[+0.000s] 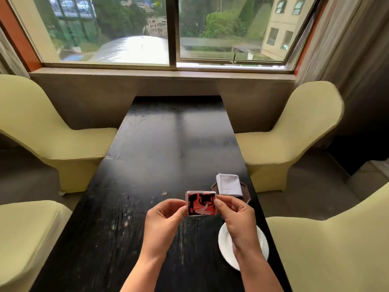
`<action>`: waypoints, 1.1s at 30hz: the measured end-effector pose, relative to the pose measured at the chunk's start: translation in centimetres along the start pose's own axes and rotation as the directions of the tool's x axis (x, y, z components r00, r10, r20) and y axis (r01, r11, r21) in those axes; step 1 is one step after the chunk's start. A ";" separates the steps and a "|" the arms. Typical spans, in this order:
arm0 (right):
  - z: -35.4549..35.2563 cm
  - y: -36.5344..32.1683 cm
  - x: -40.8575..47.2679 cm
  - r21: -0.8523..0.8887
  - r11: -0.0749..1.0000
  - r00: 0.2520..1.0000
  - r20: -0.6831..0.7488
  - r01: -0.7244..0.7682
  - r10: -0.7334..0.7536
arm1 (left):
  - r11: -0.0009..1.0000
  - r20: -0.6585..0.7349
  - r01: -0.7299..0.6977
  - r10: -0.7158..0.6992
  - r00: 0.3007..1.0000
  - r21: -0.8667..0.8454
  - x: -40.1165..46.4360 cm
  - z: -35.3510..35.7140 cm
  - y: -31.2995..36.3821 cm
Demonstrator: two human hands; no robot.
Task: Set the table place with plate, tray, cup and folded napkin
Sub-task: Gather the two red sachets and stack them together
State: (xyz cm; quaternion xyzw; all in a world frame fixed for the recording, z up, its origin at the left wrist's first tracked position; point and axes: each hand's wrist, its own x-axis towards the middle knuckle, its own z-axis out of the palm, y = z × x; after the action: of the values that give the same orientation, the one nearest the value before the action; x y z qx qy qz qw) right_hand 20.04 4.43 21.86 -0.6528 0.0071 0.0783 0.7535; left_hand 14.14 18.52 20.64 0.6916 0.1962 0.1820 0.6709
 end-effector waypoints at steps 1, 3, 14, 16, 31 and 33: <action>-1.7 0.1 0.9 0.007 1.000 1.000 0.020 -0.025 0.025 | 1.000 -0.015 0.022 -0.022 1.000 0.002 0.0 1.6 -0.2; -5.1 0.3 3.1 -0.009 0.998 0.995 0.080 -0.067 0.067 | 0.997 -0.055 0.076 -0.076 0.996 -0.004 -0.1 5.0 -0.9; -16.0 4.9 11.5 -0.181 0.959 0.961 0.127 -0.220 0.244 | 0.955 -0.089 0.273 -0.264 0.960 0.114 1.6 16.7 -5.7; -16.2 6.1 13.5 -0.242 0.946 0.963 0.107 -0.218 0.249 | 0.941 -0.079 0.288 -0.278 0.957 0.175 3.3 17.5 -6.8; -14.8 17.5 27.1 -0.591 0.767 0.954 -0.015 -0.251 0.301 | 0.769 -0.090 0.282 -0.283 0.955 0.573 16.7 21.2 -19.7; -14.6 18.4 27.2 -0.653 0.715 0.954 -0.039 -0.249 0.297 | 0.737 -0.104 0.286 -0.284 0.953 0.612 17.0 21.2 -20.6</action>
State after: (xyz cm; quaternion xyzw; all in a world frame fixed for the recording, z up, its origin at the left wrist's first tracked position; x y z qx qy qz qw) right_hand 45.86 -4.50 -1.42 -0.8621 0.0498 0.2088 0.4591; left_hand 39.01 9.60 -0.84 0.8348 0.3496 0.0036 0.4253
